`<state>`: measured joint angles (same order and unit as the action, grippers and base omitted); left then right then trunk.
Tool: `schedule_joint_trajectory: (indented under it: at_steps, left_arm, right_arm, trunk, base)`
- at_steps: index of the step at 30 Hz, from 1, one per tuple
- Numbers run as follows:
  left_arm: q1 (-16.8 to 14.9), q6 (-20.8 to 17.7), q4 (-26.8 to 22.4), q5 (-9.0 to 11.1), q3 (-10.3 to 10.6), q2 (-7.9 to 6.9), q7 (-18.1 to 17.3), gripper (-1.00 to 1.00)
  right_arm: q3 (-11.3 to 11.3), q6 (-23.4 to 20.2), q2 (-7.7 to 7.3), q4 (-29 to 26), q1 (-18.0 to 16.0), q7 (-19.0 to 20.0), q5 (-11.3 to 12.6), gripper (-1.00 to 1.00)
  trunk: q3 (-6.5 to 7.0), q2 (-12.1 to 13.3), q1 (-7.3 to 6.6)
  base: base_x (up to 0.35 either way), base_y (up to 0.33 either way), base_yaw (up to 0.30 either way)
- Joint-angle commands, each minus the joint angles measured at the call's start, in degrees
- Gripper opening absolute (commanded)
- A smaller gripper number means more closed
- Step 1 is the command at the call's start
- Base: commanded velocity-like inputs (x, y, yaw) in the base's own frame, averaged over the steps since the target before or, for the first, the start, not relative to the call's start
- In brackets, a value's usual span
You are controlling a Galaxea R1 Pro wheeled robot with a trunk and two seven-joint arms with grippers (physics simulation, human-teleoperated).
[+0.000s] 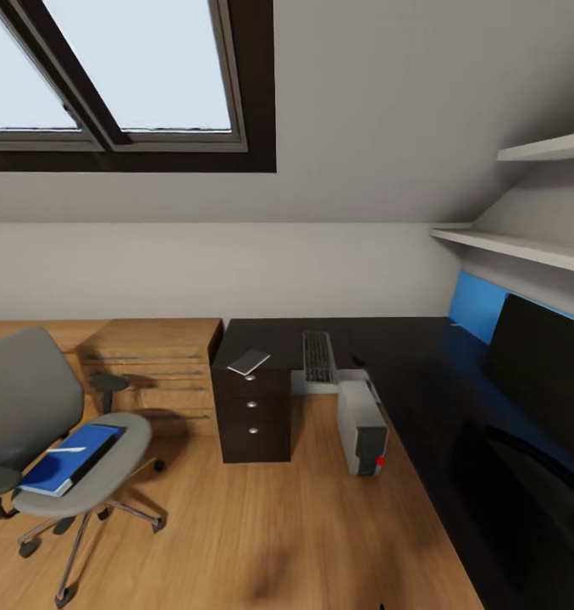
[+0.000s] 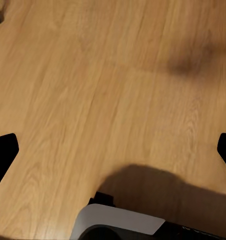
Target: In the bedroom, organize the workspace by keeping the computer under the desk, ensuring the monitor is on the desk, placing the keyboard on the desk next to the monitor, placing the mouse on the desk next to the keyboard, moving the folder from the swivel chair onto the desk next to the mouse, stacking the notebook on top of the folder with the pen on top of the notebook, and positioning the swivel chair next to the desk.
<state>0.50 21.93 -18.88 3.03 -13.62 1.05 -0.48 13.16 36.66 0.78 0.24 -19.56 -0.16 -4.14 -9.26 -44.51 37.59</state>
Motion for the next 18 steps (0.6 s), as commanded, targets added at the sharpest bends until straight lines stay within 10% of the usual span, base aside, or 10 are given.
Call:
schedule_joint_trajectory:
  at_steps: [1,18]
  left_arm:
    - [0.02,0.04,-0.10,0.31,0.00,0.02,-0.05,1.00]
    - [0.02,0.04,-0.10,0.31,0.00,0.01,-0.05,1.00]
  right_arm:
    - [0.47,0.16,0.01,0.03,-0.04,-0.02,-0.43,1.00]
    - [0.38,0.17,-0.07,0.02,-0.04,0.00,-0.53,1.00]
  trunk:
    - [-0.17,-0.06,0.05]
    - [-0.58,-0.06,0.05]
  base:
    - [0.334,0.021,0.000]
    - [0.310,0.184,0.000]
